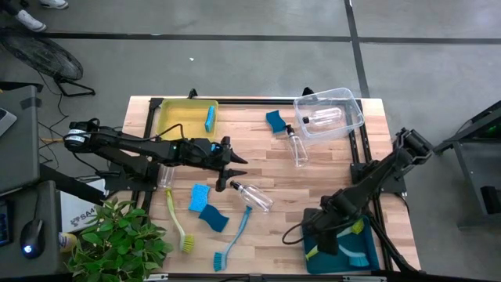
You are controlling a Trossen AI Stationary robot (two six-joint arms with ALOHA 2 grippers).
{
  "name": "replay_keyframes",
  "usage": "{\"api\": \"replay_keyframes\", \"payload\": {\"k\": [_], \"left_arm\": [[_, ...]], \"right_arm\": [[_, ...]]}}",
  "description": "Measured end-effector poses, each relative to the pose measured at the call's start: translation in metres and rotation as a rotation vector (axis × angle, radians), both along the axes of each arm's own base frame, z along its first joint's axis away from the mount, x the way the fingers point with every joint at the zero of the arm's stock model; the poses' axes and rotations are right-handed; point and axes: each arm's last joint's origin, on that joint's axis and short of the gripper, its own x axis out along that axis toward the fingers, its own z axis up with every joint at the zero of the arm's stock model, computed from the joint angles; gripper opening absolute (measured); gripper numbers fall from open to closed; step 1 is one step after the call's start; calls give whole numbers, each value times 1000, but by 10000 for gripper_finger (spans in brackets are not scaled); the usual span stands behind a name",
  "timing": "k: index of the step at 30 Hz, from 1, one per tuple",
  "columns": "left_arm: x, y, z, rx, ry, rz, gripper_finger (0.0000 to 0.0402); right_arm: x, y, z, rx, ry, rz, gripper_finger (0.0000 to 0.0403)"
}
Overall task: Pick & Place Kitchen Sink Supplies
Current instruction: Put the transparent soap dispenser into the transparent bin
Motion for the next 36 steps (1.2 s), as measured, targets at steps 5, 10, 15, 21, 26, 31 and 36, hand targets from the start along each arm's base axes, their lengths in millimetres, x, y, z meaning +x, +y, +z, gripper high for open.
{"api": "replay_keyframes", "payload": {"k": [5,10,15,21,26,31,36], "left_arm": [[-1,0,-4,-15,44,8,163],[-2,0,-7,-44,74,24,163],[-3,0,-8,-49,86,29,163],[-3,1,-8,-40,84,57,163],[1,2,-8,-18,56,94,163],[9,2,-10,23,14,90,163],[21,2,-16,45,-39,88,163]], "right_arm": [[-3,-8,14,-62,-120,-24,118],[-5,-15,24,-159,-241,-39,118],[-5,-23,26,-306,-326,-66,118],[1,-39,26,-428,-342,-183,118],[5,-54,18,-482,-324,-262,120],[0,-74,-10,-612,-291,-395,142],[-7,-88,-37,-692,-305,-511,190]]}}
